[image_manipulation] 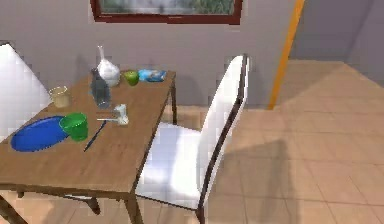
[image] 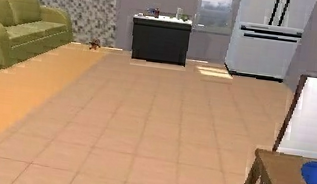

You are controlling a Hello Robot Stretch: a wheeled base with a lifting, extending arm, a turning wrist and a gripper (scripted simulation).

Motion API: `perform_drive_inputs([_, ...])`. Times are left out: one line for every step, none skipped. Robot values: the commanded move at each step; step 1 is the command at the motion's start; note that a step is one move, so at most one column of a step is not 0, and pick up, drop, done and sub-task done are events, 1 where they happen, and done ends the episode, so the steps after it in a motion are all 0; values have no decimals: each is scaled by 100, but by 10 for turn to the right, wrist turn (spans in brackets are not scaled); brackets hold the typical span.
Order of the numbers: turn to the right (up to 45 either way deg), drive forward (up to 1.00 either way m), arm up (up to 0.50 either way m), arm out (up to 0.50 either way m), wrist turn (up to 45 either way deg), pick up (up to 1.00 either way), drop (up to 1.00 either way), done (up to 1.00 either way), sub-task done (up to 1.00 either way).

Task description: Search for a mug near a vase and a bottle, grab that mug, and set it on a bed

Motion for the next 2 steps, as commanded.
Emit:
perform_drive_inputs([0, 35, 0, 0, 0, 0, 0, 0, 0])
perform_drive_inputs([-180, 0, 0, 0, 0, 0, 0, 0, 0])
